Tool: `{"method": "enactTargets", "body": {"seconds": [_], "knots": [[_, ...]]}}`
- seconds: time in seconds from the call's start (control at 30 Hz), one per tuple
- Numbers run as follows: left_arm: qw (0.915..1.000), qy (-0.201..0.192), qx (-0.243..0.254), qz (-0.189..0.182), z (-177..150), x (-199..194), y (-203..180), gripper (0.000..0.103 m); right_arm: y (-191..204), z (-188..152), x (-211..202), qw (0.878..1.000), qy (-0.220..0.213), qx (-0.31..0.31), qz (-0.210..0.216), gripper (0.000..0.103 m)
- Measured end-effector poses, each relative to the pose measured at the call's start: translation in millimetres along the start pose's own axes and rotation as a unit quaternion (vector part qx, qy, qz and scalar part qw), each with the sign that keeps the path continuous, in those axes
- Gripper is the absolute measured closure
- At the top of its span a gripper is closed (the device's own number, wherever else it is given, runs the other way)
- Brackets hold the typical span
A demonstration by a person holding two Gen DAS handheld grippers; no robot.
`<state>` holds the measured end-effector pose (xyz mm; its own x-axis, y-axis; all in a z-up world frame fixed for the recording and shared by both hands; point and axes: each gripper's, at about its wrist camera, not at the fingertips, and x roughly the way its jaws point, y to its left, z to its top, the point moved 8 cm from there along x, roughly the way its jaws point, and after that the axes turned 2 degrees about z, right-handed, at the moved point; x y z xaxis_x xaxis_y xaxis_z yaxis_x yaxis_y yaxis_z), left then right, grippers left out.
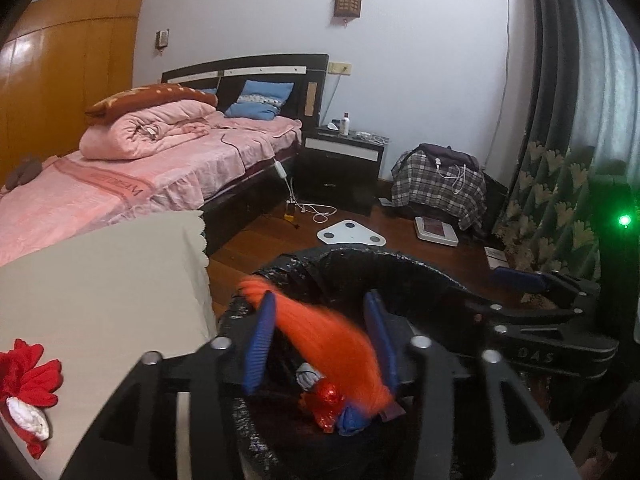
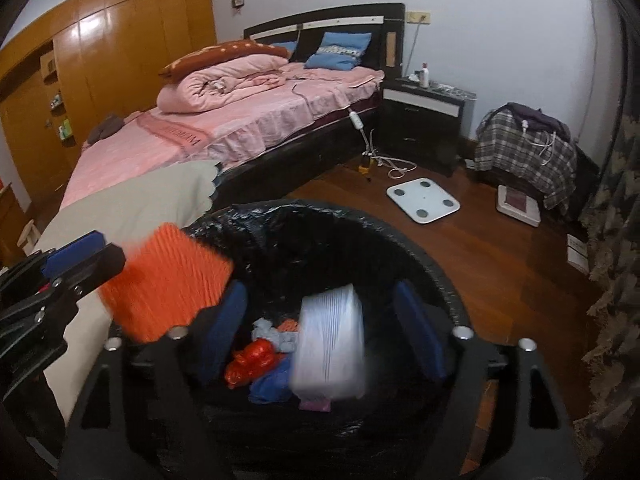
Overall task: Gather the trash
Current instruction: 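Carry the mesh pad and box over the bin and open both grippers, then return both tools to the bench and grasp the white cloth with the left gripper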
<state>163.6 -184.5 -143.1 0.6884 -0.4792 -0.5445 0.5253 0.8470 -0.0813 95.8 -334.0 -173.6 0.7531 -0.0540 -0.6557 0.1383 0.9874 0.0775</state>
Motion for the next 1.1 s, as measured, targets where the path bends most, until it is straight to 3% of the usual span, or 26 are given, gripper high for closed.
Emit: {"method": "enactTargets", "body": {"seconds": [0.07,0.17,0.43,0.77,1.1], "knots": [[0.9999,-0.005,0.0,0.013,-1,-6,7,0.041,0,2,-3,1.0,-0.008,0.003,0.001,0.01],[0.999,-0.014,-0.004,0.042,-2,-18,26,0.025,7,5,-7,1.0,-0.014,0.002,0.01,0.007],[0.9914,-0.028,-0.04,0.121,-14,-63,94,0.019,59,10,-9,0.998,-0.018,-0.022,0.048,0.005],[0.9725,-0.035,-0.078,0.217,-39,-120,173,0.019,154,16,-4,0.991,-0.019,-0.069,0.112,0.006],[0.9531,-0.032,-0.112,0.279,-68,-160,239,0.019,232,14,4,0.981,-0.023,-0.121,0.149,0.006]]}}
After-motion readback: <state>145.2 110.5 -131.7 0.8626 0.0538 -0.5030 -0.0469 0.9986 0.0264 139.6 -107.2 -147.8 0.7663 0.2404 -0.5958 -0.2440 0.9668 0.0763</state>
